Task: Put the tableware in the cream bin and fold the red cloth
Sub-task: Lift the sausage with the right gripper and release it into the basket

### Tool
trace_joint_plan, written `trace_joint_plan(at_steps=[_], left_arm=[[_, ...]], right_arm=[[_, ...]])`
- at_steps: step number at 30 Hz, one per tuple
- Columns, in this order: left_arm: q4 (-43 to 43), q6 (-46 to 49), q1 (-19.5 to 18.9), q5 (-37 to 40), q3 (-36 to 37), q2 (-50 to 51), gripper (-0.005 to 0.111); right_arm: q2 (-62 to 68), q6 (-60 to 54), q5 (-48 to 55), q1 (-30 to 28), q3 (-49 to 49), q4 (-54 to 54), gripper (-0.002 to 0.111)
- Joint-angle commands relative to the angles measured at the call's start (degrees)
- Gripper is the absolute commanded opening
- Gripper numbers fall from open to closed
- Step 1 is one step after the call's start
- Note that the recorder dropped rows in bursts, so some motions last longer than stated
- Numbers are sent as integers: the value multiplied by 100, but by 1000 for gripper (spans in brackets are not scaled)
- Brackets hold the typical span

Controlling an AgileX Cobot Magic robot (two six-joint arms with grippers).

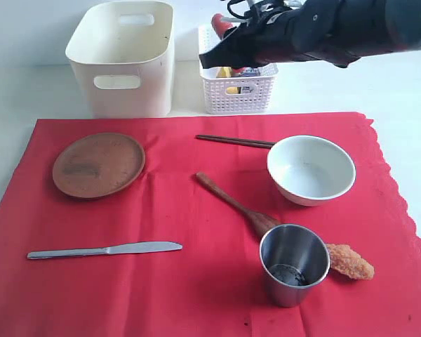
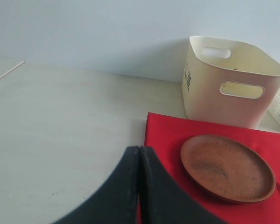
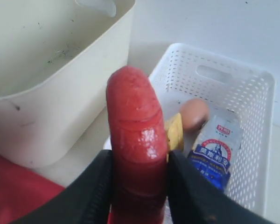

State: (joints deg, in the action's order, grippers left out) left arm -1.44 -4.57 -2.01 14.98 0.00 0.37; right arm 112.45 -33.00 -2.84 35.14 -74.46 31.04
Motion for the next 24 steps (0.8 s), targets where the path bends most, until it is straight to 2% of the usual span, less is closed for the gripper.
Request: trace_joint_plan(at_steps=[1,7,15,24], left_arm=[[-17,-21,-11,-22,0,-37,1],[-17,-21,-11,-22,0,-37,1],[-17,-21,-11,-22,0,-37,1],[-17,-21,-11,-22,0,-37,1]], right_arm=[[408,11,-40,-27,-545,49,0],[844,11,-54,-149,-1044,49,0],[1019,12,-112,-426,-1114,378,0],[1038,1,-414,-451,-1114,387,0]])
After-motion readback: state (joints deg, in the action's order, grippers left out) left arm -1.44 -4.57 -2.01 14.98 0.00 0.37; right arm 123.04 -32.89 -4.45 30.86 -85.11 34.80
